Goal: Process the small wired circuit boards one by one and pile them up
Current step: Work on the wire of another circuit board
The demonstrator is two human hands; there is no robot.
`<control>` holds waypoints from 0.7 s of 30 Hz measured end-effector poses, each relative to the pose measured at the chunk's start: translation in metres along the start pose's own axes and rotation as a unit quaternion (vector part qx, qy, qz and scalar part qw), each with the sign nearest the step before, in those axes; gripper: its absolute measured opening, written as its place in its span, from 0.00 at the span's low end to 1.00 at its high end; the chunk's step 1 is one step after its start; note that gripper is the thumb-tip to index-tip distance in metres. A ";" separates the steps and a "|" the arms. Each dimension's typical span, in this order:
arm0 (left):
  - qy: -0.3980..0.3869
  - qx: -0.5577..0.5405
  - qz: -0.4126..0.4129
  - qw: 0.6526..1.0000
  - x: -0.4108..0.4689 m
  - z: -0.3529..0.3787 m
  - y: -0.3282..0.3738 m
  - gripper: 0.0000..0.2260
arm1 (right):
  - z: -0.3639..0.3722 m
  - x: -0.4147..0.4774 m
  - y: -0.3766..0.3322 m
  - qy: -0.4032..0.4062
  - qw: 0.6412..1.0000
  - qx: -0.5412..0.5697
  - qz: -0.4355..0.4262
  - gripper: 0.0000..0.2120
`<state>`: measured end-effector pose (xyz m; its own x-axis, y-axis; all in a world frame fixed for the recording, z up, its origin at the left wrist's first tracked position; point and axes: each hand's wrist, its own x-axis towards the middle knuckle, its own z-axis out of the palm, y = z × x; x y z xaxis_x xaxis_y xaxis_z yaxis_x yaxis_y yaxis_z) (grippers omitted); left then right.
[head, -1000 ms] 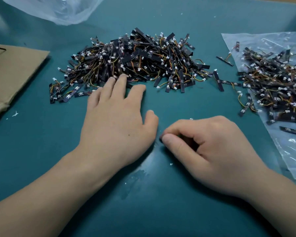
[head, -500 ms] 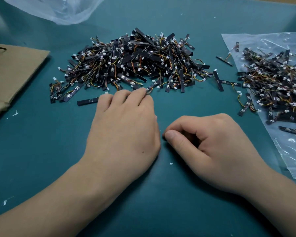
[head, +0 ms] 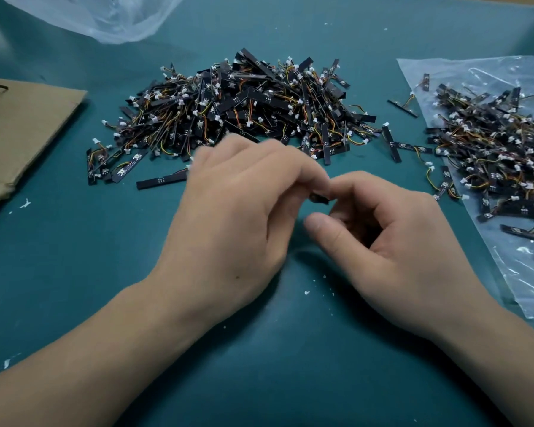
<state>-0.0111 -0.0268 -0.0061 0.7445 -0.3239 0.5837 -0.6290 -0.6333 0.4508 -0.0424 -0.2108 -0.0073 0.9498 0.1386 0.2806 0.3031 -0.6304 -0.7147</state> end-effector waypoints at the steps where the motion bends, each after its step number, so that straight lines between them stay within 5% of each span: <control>1: -0.013 -0.034 0.008 0.999 -0.001 0.001 0.000 0.06 | 0.000 0.000 0.000 -0.004 1.000 -0.012 -0.005 0.04; 6: -0.039 -0.099 -0.019 0.994 0.002 0.000 -0.001 0.06 | -0.001 0.002 0.004 -0.005 0.999 -0.028 -0.021 0.09; 11: -0.054 -0.163 -0.085 0.981 0.004 -0.004 0.000 0.05 | -0.004 0.002 0.004 0.035 0.996 0.085 0.000 0.10; 21: -0.087 -0.212 -0.092 0.969 0.004 -0.005 0.002 0.06 | -0.006 0.000 0.002 -0.021 0.996 0.084 0.002 0.16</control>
<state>-0.0107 -0.0261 0.0005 0.8565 -0.3696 0.3603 -0.4891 -0.3583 0.7953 -0.0421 -0.2164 -0.0047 0.9523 0.1710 0.2526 0.3047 -0.4942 -0.8142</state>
